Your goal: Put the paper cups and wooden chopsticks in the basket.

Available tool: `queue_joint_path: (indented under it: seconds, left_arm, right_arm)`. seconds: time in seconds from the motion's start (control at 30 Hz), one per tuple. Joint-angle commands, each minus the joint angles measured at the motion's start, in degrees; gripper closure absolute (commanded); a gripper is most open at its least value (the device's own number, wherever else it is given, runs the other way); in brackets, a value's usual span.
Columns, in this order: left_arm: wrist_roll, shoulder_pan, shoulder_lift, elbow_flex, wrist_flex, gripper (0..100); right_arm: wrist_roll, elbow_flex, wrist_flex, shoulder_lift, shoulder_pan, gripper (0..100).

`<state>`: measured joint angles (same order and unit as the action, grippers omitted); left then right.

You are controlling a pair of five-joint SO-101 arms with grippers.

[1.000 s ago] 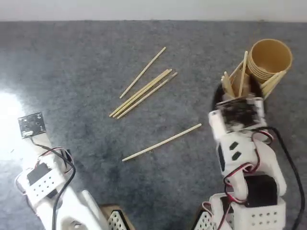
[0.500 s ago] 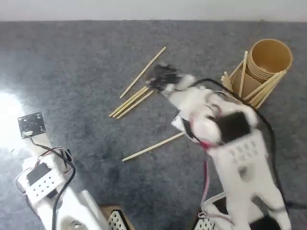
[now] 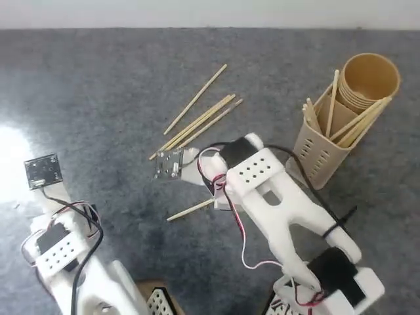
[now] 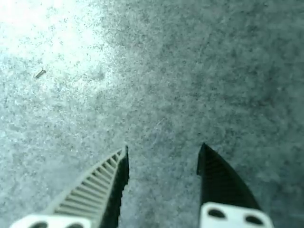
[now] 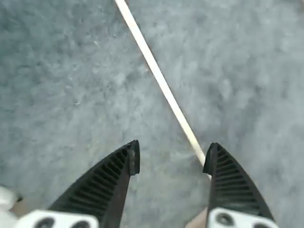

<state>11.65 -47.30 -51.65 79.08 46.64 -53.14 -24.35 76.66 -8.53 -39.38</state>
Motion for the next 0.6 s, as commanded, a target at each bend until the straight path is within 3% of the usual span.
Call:
queue_joint_path:
  seconds: [0.0, 0.3, 0.57]
  left_arm:
    - [-0.26, 0.44, -1.23, -0.22, -0.97, 78]
    - [-0.26, 1.67, -1.23, -0.22, -0.79, 78]
    - [-0.18, 1.76, -1.23, -0.22, -0.88, 78]
  right_arm:
    - [-4.57, -2.37, -5.85, 0.48, -0.4, 77.2]
    - [-15.74, -1.41, -7.52, 6.64, -0.4, 77.3]
    - [-15.91, 0.53, -7.78, 14.46, -0.31, 84.7]
